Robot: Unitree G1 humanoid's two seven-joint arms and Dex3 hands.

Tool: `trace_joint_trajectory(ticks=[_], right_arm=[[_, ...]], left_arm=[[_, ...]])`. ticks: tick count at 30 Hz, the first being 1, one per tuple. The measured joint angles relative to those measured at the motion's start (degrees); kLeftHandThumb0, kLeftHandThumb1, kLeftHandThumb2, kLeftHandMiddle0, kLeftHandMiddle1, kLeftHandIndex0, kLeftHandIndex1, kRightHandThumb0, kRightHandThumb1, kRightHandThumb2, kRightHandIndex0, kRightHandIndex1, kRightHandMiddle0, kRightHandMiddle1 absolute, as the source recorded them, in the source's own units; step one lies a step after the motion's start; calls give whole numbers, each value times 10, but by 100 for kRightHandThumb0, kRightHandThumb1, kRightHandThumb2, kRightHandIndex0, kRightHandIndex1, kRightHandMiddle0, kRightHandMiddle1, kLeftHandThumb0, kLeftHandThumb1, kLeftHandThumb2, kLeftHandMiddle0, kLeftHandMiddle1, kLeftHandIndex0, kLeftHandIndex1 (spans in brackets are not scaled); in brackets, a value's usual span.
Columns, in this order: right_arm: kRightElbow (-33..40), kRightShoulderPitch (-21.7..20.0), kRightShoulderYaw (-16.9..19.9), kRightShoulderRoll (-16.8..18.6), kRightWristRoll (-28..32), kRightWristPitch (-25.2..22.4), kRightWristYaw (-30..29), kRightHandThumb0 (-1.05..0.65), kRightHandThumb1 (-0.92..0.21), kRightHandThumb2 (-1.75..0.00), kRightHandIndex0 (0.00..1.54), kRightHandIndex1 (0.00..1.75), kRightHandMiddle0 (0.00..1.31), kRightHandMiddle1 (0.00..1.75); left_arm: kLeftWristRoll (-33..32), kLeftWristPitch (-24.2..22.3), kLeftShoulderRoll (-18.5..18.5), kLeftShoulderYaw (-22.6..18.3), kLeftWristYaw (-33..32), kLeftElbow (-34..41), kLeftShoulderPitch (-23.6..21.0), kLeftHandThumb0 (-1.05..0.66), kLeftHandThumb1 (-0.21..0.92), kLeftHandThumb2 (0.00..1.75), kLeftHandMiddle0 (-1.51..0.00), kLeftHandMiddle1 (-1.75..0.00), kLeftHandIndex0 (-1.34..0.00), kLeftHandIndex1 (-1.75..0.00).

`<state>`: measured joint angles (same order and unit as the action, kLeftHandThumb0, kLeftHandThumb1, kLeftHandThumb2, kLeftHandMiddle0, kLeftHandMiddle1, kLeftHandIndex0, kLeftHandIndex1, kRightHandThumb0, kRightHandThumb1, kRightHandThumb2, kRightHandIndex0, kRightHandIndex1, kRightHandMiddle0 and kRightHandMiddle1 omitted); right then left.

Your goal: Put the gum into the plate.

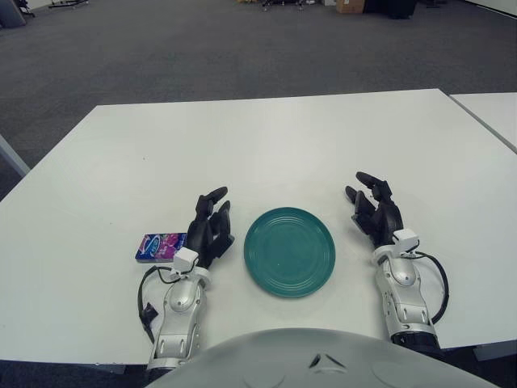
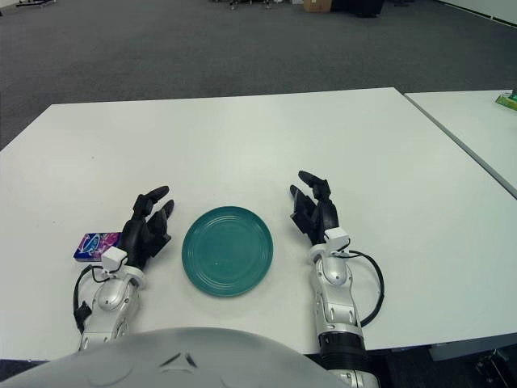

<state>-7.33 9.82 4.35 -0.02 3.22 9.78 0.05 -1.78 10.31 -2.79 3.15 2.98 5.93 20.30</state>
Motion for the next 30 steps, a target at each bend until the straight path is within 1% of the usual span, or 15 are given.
trace_joint_trajectory(ticks=[4,7,9,11,14,16,18,21,22,24,25,27,30], right_arm=[[0,0,0,0,0,0,0,-69,-92,-80,56,0,11,89],[0,0,0,0,0,1,0,-69,-92,-80,57,1,11,89],[-1,0,0,-1,0,1,0,-69,-92,-80,57,1,11,89],[-1,-1,0,-1,0,1,0,-69,-92,-79,57,1,11,89],[-1,-1,0,-1,0,1,0,-69,-92,-79,57,1,11,89],[-1,-1,0,-2,0,1,1,-69,-92,-79,57,1,12,89],[-1,-1,0,-3,0,1,1,-70,-92,-79,58,1,12,90],[-1,-1,0,-4,0,1,1,-70,-92,-79,58,1,13,89],[-1,-1,1,-4,0,1,2,-70,-92,-79,58,1,13,89],[-1,-1,2,-6,0,1,3,-70,-92,-79,57,1,12,89],[-2,-1,2,-6,0,1,4,-70,-92,-79,57,1,12,89],[-2,-1,3,-7,0,1,6,-70,-92,-79,57,0,12,89],[-3,0,4,-8,1,1,8,-70,-92,-79,56,0,11,88]], left_arm=[[-16,-13,6,-3,8,33,1,-76,92,73,-49,-3,-9,-94],[-22,-42,18,-6,14,95,7,-77,92,74,-50,-3,-9,-94],[-16,-46,27,-8,13,125,6,-78,92,74,-49,-3,-7,-92],[21,-32,39,-8,5,138,2,-78,92,74,-47,-2,-4,-91],[86,-8,60,-8,-12,138,2,-78,92,72,-45,-1,-1,-88],[127,8,81,-13,-17,135,7,-79,92,71,-44,-1,-1,-84],[161,28,107,-22,-17,131,14,-79,92,71,-43,0,0,-82],[206,65,159,-49,-18,122,26,-81,92,67,-43,-1,0,-79],[219,80,179,-61,-18,117,28,-82,92,66,-43,-1,0,-79],[247,109,222,-88,-19,106,30,-91,92,59,-41,0,0,-81],[265,123,246,-102,-19,102,30,-93,92,58,-40,0,0,-82],[299,144,293,-128,-20,93,30,-99,92,55,-39,0,0,-86],[347,167,360,-158,-20,82,27,-103,92,52,-37,0,0,-91]])
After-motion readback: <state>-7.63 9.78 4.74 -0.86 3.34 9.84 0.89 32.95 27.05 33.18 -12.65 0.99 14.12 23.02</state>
